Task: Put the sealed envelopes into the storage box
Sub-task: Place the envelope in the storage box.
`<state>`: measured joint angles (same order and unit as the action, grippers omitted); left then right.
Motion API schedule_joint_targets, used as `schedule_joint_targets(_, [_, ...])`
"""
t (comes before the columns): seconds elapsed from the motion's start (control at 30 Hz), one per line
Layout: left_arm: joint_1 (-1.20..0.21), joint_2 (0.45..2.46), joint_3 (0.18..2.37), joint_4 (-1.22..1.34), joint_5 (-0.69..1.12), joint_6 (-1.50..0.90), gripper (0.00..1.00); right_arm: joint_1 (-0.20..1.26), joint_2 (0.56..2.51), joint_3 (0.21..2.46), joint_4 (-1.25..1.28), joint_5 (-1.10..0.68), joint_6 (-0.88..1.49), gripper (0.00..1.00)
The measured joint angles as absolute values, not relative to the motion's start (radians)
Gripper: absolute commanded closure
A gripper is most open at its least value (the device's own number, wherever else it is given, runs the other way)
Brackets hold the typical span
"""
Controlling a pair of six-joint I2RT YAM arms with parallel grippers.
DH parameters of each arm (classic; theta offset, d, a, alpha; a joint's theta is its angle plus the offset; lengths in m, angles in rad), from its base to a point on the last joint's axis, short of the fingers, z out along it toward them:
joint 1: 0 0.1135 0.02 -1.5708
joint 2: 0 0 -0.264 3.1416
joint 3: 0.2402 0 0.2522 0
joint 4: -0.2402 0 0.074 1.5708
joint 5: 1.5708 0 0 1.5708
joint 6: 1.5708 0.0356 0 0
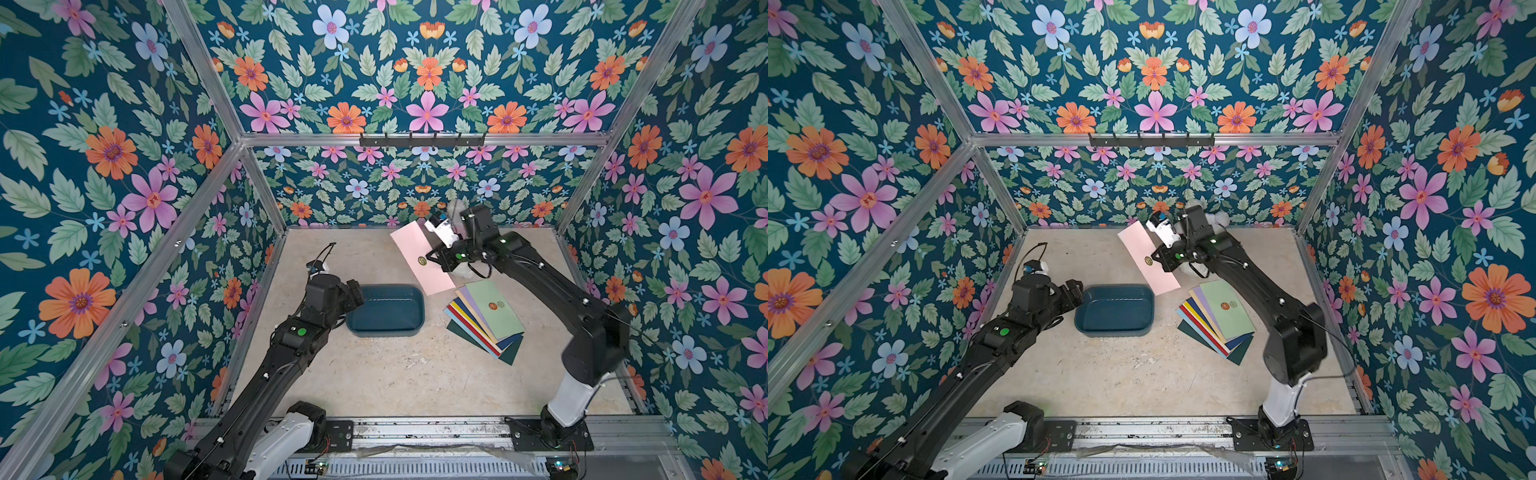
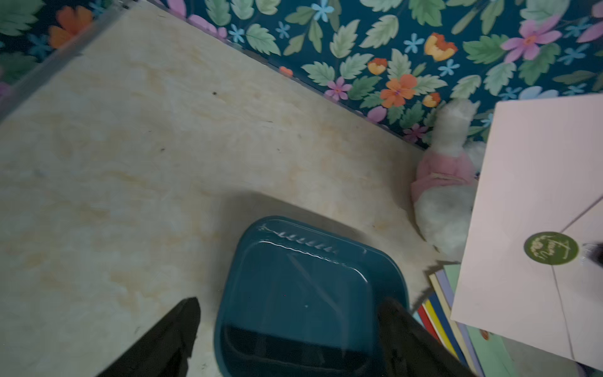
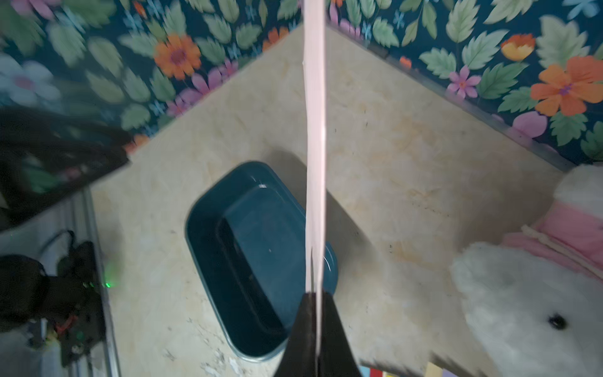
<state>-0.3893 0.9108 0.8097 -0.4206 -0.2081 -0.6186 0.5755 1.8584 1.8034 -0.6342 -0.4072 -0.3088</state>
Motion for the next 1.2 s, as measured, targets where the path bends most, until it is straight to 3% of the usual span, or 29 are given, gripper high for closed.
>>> schedule_joint_targets(0.1, [-0.384, 0.87, 0.791, -0.482, -0.278, -0.619, 0.1, 0.613, 2.0, 2.033, -0.786, -0.377, -0.392, 1.0])
schedule_joint_targets(0.23, [-0.386, 0.851, 0.786, -0.524, -0.298, -0.619, 0.1, 0.671, 2.074, 2.168, -0.872, -0.356, -0.492, 1.0])
schedule_joint_targets(0.47, [-0.384, 0.807, 0.795, -0.587, -0.352, -0.623, 0.1, 0.809, 2.103, 2.167, -0.961, -0.241, -0.634, 1.0])
schedule_joint_targets(1.2, [-0.384, 0.76, 0.789, -0.628, -0.369, -0.619, 0.1, 0.954, 2.187, 2.051, -0.919, -0.04, -0.806, 1.0])
